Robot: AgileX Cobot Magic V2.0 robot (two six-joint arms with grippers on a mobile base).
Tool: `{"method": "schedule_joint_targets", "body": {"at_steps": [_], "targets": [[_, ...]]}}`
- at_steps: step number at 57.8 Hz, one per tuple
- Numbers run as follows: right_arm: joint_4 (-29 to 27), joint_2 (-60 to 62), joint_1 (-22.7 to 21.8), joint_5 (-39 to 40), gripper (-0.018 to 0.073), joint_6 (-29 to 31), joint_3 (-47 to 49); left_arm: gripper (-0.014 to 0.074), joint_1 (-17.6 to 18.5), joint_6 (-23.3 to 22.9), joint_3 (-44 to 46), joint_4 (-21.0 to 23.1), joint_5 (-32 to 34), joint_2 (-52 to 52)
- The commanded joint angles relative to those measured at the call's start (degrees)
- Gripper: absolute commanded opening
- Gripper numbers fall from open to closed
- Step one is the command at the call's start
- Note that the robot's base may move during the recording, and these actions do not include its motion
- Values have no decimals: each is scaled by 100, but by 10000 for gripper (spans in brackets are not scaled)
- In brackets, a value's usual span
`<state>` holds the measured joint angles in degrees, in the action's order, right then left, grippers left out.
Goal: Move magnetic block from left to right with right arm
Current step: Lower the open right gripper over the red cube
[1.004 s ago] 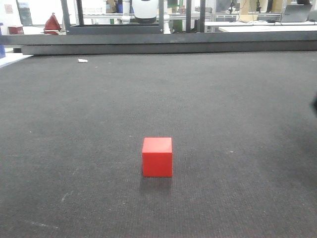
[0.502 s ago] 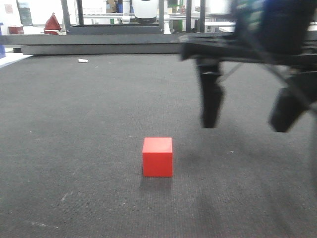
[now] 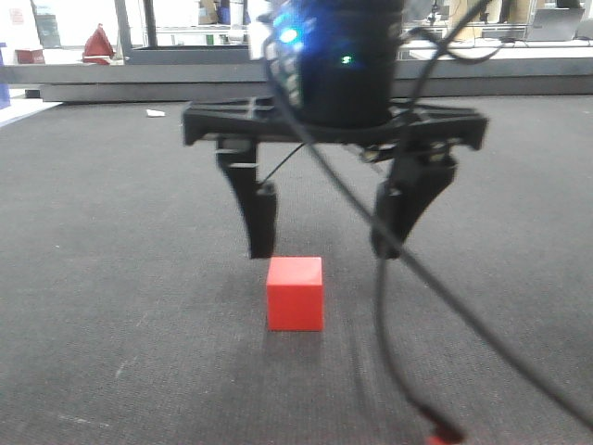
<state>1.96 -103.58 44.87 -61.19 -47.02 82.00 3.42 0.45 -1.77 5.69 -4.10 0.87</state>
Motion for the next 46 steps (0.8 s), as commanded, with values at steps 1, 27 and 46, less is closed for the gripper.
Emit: {"method": "schedule_joint_targets", "body": {"at_steps": [1, 27, 46], "targets": [[89, 138, 59, 18, 623, -51, 279, -126, -18, -45, -59, 15, 482, 52], [65, -375, 123, 83, 623, -184, 383, -126, -18, -45, -59, 15, 482, 52], [42, -427, 138, 167, 515, -182, 383, -126, -18, -45, -59, 15, 482, 52]]}}
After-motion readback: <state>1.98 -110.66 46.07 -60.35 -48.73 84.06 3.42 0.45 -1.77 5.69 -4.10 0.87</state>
